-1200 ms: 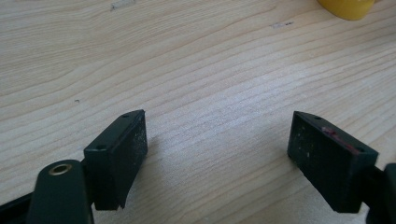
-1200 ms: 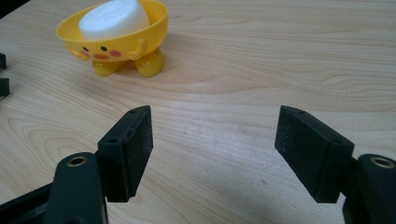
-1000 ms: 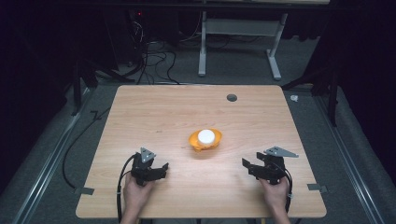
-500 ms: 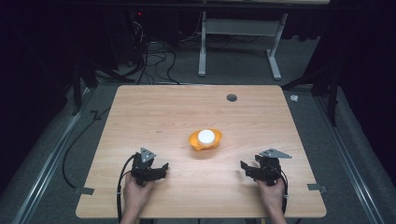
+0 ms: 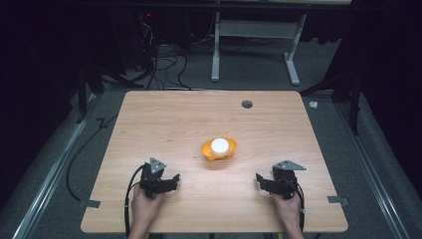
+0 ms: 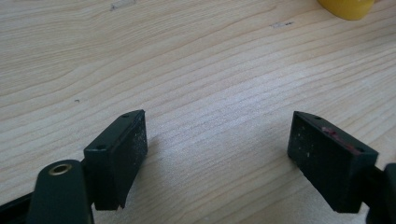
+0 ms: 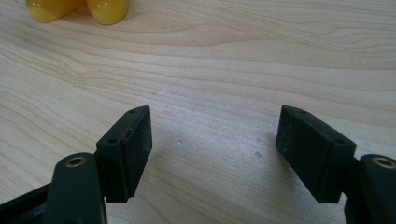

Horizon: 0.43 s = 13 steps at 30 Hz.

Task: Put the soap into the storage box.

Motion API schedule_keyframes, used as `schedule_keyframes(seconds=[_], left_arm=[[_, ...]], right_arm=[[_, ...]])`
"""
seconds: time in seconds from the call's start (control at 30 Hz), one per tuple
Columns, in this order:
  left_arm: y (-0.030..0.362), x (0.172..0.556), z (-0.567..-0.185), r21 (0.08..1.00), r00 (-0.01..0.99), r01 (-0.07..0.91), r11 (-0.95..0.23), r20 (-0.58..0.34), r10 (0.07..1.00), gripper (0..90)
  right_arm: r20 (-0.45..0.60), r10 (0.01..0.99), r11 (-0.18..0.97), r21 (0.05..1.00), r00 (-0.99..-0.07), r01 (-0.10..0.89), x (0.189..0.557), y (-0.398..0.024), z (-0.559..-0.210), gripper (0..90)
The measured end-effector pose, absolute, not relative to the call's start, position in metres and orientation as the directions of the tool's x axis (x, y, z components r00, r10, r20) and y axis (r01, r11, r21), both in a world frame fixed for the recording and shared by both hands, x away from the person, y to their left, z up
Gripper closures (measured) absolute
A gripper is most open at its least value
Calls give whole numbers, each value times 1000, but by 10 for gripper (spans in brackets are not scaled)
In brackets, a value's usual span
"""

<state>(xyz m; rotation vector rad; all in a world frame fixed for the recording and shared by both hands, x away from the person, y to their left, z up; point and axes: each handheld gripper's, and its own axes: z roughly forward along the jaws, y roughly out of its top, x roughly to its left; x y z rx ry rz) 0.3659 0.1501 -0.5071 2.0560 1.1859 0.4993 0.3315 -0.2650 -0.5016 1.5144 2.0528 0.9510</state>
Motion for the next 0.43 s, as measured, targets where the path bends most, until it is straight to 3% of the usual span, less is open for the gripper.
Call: schedule_keyframes(seconds=[0.13,0.43], left_arm=[[150,366,-507,734,506,591,-334,-15,862,202],[150,366,-507,734,506,591,-334,-15,862,202]], right_arm=[[-6,944,232,719,-329,655,331,-257,-502,256],[-12,941,244,717,-337,654,331,-255,-502,253]])
